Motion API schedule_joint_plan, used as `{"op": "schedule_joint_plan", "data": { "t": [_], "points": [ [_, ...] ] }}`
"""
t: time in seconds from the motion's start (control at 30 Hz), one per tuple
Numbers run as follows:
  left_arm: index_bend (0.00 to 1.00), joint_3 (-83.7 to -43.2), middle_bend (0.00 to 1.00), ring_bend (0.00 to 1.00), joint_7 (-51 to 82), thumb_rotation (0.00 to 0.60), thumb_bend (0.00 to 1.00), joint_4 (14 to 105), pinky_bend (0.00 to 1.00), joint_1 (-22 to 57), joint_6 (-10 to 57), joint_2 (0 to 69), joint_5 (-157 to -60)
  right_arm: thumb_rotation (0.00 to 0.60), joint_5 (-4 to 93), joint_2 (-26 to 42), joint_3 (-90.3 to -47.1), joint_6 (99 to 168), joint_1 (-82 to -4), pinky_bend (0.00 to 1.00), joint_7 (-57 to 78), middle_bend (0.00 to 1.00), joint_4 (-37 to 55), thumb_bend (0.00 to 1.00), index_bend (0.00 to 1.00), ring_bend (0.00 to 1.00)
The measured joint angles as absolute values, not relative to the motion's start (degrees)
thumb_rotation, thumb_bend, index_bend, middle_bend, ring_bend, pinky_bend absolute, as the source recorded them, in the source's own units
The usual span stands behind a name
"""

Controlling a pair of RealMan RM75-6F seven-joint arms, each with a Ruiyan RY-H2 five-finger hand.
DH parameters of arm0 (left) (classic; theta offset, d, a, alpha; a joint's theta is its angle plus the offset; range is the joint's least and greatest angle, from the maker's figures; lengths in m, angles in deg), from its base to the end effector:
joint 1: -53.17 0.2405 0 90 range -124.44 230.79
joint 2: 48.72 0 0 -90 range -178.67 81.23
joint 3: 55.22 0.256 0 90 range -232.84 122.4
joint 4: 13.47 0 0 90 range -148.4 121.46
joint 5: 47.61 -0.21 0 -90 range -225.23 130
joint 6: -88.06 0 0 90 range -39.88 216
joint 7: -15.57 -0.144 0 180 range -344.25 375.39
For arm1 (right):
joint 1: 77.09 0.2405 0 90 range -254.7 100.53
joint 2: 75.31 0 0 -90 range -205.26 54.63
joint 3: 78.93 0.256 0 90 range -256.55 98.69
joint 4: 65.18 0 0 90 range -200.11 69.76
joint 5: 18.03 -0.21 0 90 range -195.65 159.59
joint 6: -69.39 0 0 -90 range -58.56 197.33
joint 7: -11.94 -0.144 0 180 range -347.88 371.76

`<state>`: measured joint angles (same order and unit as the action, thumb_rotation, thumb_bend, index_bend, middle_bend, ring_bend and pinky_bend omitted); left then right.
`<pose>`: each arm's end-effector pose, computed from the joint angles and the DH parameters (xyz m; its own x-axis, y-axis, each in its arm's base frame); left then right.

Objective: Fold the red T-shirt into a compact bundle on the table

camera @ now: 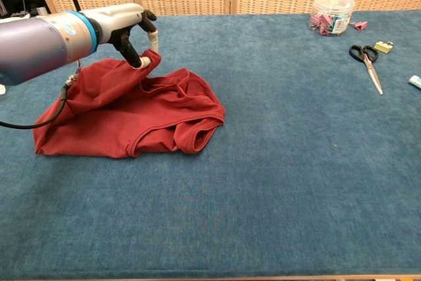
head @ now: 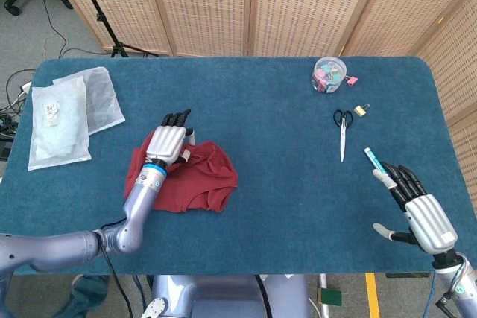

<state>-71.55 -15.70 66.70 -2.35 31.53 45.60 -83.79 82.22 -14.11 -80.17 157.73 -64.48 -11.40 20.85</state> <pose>-0.0978 0.3961 -0.0269 0.3757 0.2797 0.8835 0.9239 -0.1879 -0.3334 -0.2826 -0.2035 0.1672 0.1932 -0.0767 0.9782 -0.9221 -0.3547 0.1543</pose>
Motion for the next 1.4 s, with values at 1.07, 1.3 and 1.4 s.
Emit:
{"op": "schedule_joint_plan", "data": {
  "t": [1.07,1.3,1.4],
  "points": [
    [0.0,-71.66,0.0,0.0,-0.9,0.6,0.02,56.28,0.0,-0.64,34.15,53.63,-97.7,0.6,82.62,-14.49,-80.4,158.41,-64.87,0.0,-12.35,0.0,20.65,0.19,0.0,0.0],
    [0.08,-71.89,0.0,0.0,2.92,0.6,0.06,60.26,0.0,2.18,32.19,47.7,-102.01,0.6,82.88,-14.42,-80.51,158.42,-64.88,0.0,-12.04,0.0,20.73,0.18,0.0,0.0],
    [0.18,-71.49,0.0,0.0,4.89,0.6,0.1,61.7,0.0,4.5,31.24,43.48,-103.86,0.6,83.0,-14.34,-80.58,158.24,-64.84,0.0,-11.58,0.0,20.84,0.19,0.0,0.0]
  ]
}}
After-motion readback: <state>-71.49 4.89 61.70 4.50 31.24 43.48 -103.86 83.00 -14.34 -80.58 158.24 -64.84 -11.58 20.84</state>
